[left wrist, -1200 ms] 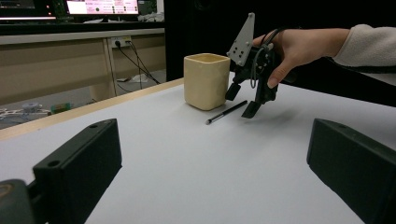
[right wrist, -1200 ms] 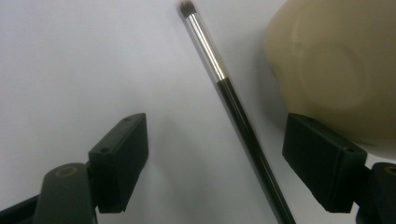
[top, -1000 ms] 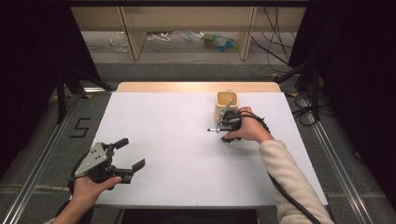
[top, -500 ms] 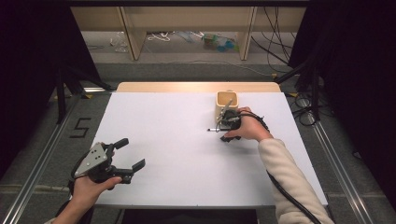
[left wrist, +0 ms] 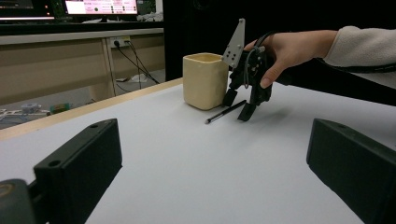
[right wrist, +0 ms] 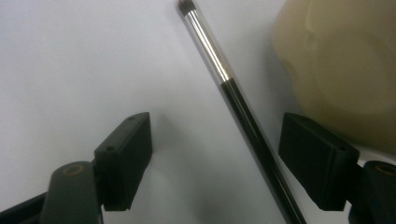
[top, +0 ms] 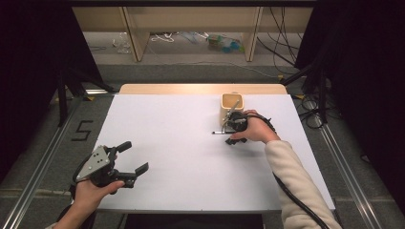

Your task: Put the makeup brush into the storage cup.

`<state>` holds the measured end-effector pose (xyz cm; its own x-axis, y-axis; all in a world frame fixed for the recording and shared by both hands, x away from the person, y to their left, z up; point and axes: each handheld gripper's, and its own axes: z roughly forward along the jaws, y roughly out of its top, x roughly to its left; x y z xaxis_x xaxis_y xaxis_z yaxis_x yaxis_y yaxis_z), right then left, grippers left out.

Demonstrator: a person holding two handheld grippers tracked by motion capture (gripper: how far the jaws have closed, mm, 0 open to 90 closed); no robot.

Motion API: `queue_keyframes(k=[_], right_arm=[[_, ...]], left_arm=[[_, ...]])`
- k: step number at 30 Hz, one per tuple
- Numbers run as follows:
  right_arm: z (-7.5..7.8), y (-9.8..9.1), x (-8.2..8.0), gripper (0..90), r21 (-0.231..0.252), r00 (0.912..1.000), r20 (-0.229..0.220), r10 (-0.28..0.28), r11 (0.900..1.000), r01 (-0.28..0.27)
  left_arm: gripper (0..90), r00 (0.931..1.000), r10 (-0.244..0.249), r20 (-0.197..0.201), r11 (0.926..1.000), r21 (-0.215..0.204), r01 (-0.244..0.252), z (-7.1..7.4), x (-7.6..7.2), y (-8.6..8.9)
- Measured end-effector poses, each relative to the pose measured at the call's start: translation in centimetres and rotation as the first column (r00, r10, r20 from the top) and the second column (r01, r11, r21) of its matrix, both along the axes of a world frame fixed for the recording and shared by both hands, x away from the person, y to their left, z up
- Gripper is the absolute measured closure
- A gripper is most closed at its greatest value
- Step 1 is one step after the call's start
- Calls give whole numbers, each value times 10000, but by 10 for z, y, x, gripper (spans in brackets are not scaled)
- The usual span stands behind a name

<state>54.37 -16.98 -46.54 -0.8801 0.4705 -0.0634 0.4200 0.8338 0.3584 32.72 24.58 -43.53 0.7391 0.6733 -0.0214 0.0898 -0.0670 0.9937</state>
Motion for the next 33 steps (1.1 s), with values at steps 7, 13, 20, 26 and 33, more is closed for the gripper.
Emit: queue_keyframes(k=[7,13,20,26,33], right_arm=[[0,-3,0,323,254,9996,-264,-58,9997,65],[1,-1,-1,405,190,9993,-368,4,9998,3],[6,3,-4,632,-38,9977,-583,337,9994,-339],[8,9,-6,831,-450,9941,-753,780,9957,-815],[9,16,-8,841,-918,9935,-780,827,9917,-897]], left_arm=[[29,10000,-1,-13,10000,-3,1,0,0,0],[30,10000,-2,-6,10000,-5,2,0,0,0],[32,10000,-9,-9,10000,-19,9,0,0,0],[34,10000,-6,-11,10000,-19,6,0,0,0],[35,10000,-3,1,10000,-1,3,0,0,0]])
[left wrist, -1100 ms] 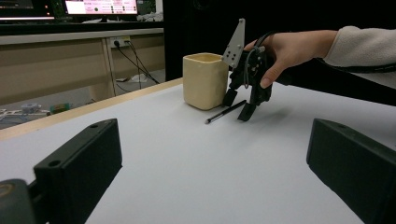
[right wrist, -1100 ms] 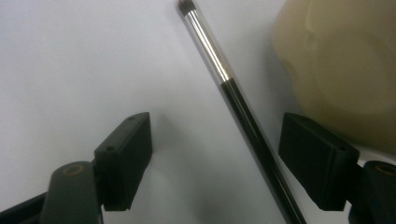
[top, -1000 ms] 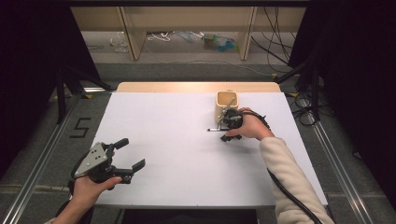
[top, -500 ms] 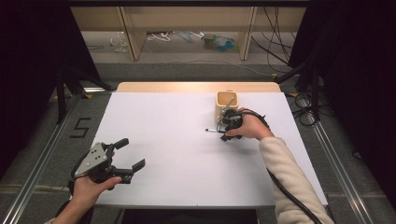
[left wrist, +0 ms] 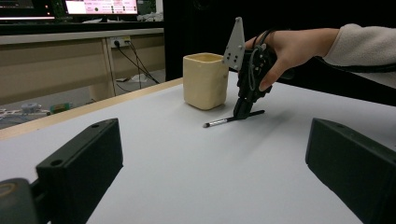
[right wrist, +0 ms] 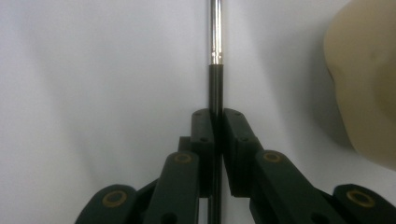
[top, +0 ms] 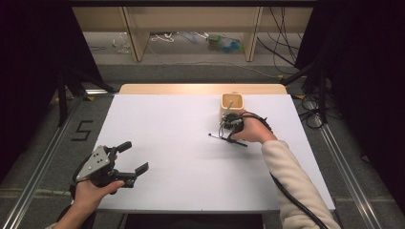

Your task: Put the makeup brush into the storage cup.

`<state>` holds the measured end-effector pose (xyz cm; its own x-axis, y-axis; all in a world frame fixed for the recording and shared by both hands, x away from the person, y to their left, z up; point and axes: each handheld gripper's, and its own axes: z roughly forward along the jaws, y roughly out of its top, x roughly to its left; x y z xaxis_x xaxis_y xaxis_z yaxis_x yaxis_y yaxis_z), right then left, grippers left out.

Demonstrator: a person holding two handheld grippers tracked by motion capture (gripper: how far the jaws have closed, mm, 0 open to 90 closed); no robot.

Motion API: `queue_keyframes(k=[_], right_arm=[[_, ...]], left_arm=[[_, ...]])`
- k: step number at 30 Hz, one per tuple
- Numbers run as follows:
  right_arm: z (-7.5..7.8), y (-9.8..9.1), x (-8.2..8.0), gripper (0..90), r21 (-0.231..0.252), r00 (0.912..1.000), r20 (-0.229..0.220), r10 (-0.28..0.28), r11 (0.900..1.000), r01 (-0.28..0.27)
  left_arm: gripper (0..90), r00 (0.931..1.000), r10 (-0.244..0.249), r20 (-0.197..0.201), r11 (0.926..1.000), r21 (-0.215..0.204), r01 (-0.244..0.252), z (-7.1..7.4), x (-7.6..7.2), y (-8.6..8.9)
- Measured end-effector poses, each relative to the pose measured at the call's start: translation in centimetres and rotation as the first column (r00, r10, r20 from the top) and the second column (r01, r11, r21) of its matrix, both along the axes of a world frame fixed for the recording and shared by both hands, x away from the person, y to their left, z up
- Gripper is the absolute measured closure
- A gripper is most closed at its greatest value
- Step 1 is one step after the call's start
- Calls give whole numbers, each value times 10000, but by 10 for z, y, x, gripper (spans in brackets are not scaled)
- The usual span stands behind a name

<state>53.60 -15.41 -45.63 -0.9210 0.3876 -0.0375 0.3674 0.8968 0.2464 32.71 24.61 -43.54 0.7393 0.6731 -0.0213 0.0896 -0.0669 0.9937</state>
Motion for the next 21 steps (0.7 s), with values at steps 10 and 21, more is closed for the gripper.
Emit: queue_keyframes(k=[10,21], right_arm=[[1,2,-1,842,-157,9999,60,-112,9998,113],[6,0,-1,842,23,10000,61,7,10000,-8]], left_arm=[[37,10000,-3,-20,10000,-6,3,0,0,0],[38,10000,12,-6,10000,-4,-12,0,0,0]])
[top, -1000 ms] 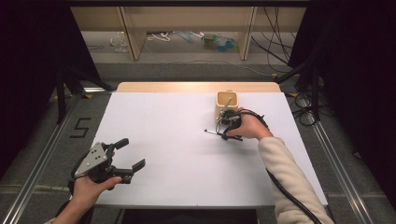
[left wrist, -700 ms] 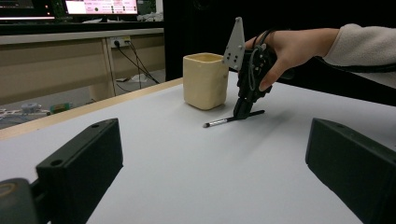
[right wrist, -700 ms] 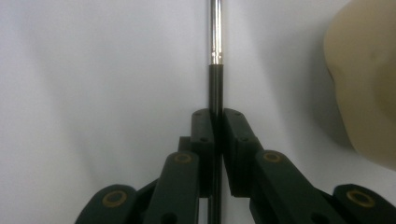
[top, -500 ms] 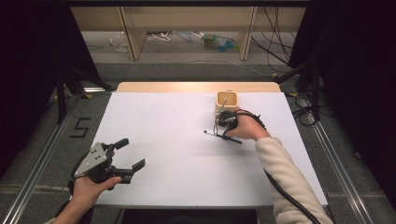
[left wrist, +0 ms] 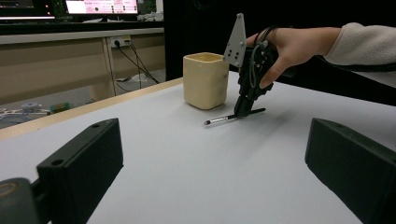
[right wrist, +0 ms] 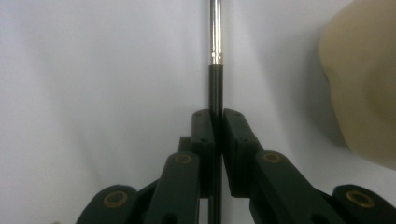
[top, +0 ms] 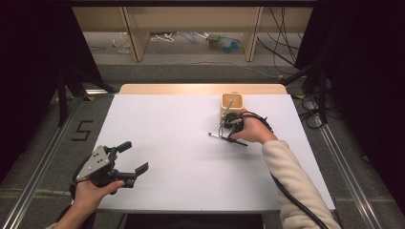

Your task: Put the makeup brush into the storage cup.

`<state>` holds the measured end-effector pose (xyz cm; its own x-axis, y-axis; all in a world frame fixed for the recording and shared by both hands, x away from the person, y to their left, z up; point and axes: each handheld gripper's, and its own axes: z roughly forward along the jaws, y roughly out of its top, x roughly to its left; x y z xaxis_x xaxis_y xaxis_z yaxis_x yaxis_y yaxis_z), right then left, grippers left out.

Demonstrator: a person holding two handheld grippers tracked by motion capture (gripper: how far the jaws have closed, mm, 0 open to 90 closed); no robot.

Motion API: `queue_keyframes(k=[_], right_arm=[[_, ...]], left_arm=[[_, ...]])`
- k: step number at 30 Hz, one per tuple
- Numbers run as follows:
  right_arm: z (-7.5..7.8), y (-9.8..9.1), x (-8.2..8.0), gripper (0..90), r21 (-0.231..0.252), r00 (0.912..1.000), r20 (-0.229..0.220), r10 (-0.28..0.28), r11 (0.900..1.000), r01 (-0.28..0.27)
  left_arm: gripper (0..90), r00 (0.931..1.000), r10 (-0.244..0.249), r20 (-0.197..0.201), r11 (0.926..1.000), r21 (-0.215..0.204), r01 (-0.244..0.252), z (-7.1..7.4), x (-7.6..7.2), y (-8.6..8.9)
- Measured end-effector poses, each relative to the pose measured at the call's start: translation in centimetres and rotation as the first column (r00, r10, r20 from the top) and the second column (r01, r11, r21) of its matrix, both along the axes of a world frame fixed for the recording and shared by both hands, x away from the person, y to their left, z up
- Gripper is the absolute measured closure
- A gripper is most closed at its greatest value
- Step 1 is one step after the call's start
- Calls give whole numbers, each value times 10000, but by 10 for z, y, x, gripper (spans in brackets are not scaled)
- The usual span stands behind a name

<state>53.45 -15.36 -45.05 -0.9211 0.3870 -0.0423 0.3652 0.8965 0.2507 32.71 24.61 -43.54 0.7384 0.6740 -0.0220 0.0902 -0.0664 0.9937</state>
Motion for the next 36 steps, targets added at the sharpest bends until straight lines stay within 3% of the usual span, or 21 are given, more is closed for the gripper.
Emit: queue_keyframes(k=[7,14,18,19,29,36], right_arm=[[5,-2,-2,843,264,9999,37,-95,9996,94],[11,-10,-8,843,874,10000,56,-81,9961,76],[13,-15,-12,843,1283,9997,125,-189,9916,171],[14,-18,-14,843,1607,9999,121,-97,9870,77],[20,-21,-22,842,2143,9990,395,-212,9767,123],[23,-25,-30,843,2658,9978,638,-205,9640,28]], left_arm=[[39,10000,1,9,10000,8,-1,0,0,0],[40,10000,1,2,10000,-2,-1,0,0,0],[43,10000,-4,-18,10000,-5,4,0,0,0],[43,10000,5,-22,10000,-17,-5,0,0,0],[46,10000,17,-34,10000,-27,-17,0,0,0],[49,10000,19,-34,10000,-20,-19,0,0,0]])
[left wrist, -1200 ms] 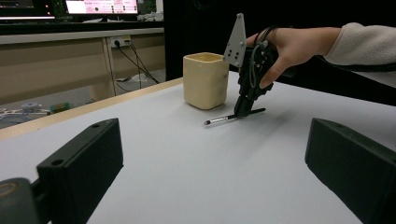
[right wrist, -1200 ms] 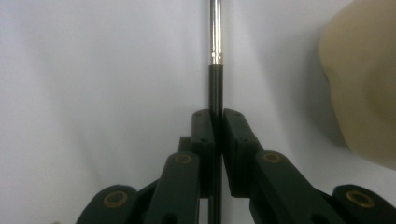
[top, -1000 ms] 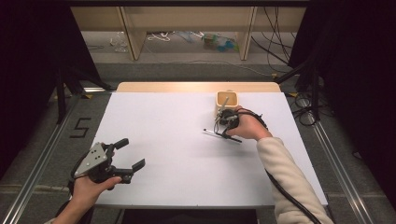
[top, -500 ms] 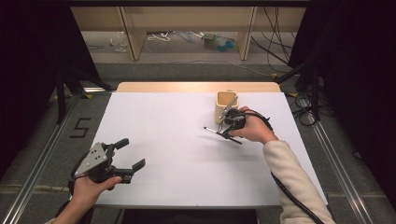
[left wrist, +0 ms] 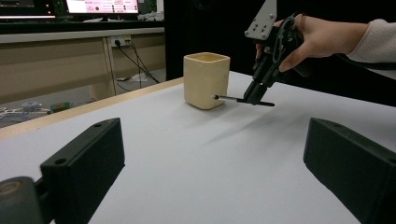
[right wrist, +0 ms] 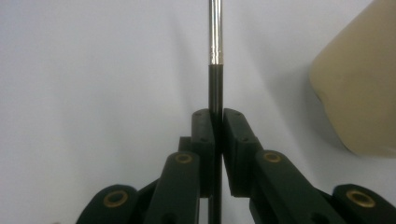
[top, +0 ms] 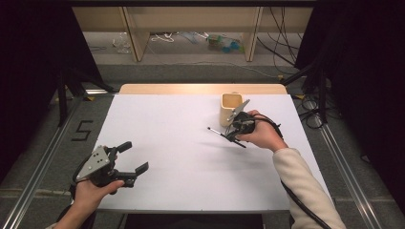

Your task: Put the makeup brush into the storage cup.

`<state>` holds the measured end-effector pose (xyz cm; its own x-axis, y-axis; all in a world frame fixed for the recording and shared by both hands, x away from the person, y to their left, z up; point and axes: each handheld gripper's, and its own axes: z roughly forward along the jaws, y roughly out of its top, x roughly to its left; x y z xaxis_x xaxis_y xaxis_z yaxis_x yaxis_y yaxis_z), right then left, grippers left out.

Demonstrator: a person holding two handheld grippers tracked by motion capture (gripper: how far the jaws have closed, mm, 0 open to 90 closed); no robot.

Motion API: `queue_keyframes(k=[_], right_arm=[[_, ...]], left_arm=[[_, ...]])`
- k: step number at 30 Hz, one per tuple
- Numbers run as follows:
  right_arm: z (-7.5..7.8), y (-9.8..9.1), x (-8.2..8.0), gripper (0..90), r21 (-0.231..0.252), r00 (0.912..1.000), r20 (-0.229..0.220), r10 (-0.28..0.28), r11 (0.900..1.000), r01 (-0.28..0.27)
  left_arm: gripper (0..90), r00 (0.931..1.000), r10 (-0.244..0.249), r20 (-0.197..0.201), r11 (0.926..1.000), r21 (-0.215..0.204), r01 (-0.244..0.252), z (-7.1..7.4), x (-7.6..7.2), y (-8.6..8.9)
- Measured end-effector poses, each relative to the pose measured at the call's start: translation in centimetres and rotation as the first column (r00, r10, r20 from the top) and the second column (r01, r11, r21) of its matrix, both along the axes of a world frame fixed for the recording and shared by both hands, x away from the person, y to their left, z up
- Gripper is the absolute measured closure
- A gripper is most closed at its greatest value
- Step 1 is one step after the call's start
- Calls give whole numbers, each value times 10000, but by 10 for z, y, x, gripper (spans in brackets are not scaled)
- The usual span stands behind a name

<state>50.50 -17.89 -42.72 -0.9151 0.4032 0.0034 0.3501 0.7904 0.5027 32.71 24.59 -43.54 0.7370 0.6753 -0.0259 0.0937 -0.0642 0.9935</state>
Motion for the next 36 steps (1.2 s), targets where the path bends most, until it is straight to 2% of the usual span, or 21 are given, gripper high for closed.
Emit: queue_keyframes(k=[7,10,12,14,20,23,26,28,32,36], right_arm=[[3,-5,-7,842,863,9998,209,-67,9963,48],[3,-7,-9,842,1307,9994,327,-123,9914,79],[3,-9,-12,843,1787,9992,310,-233,9837,174],[3,-10,-13,842,1855,9994,295,-186,9826,128],[0,-17,-21,843,2596,9990,329,-312,9655,216],[1,-19,-22,842,3033,9988,284,-410,9524,305],[1,-20,-23,843,3376,9972,484,-574,9405,378],[2,-20,-23,843,3392,9970,492,-599,9399,398],[2,-22,-24,842,3709,9941,640,-876,9269,578],[3,-23,-26,842,3862,9922,728,-1012,9201,655]], left_arm=[[51,10000,-3,-16,10000,-17,3,0,0,0],[52,10000,-3,-9,10000,-14,3,0,0,0],[52,10000,6,-11,10000,-4,-6,0,0,0],[53,10000,0,-13,10000,-14,0,0,0,0],[54,10000,-7,-10,10000,11,7,0,0,-1],[54,10000,0,-20,10000,-4,0,0,0,-1],[55,10000,1,5,10000,25,-1,0,0,0],[55,10000,-16,43,10000,51,16,0,1,0],[55,10000,-2,-16,10000,-19,2,0,0,0],[55,10000,6,-21,10000,16,-6,0,0,-1]])
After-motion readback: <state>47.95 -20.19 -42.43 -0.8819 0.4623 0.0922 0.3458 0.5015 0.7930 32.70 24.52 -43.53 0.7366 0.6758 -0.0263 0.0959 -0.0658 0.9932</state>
